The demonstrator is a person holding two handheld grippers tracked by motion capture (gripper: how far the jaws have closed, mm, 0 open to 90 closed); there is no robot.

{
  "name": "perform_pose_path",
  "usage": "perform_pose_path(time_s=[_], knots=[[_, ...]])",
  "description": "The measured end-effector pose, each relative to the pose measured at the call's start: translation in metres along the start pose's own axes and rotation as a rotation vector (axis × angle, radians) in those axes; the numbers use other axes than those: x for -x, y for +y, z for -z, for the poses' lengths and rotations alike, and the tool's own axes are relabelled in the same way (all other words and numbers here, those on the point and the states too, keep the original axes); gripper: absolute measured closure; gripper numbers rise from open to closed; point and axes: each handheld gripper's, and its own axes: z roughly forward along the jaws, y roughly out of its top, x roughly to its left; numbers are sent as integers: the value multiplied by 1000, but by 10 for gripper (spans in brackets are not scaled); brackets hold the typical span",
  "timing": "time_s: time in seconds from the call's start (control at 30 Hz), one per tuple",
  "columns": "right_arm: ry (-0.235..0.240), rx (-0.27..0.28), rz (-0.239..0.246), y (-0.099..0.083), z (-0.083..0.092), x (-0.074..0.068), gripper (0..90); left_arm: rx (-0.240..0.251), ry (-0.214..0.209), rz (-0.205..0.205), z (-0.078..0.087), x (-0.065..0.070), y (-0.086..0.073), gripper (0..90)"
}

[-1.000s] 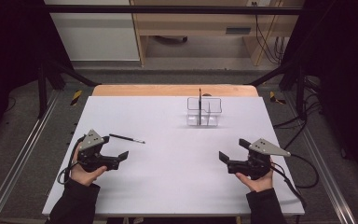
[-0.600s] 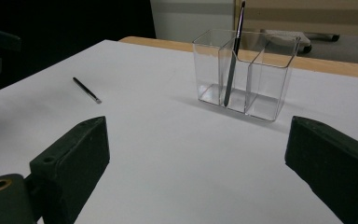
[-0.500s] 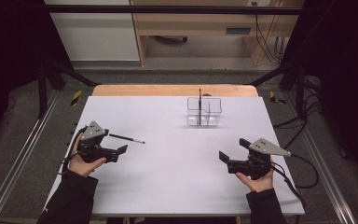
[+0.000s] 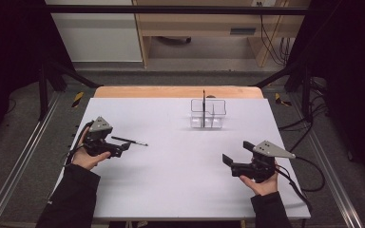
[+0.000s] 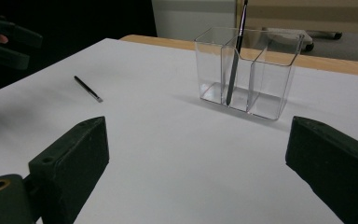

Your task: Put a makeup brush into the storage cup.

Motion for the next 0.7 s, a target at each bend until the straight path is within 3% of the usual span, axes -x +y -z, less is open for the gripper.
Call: perform_pose_path(time_s=[0.43,0.7], knots=[[-2,0,7,1,1,-1,66,-44,-30,-31,-25,-6,-2,57],[-5,2,6,1,0,-1,64,-77,-23,-17,-38,-14,-5,60]])
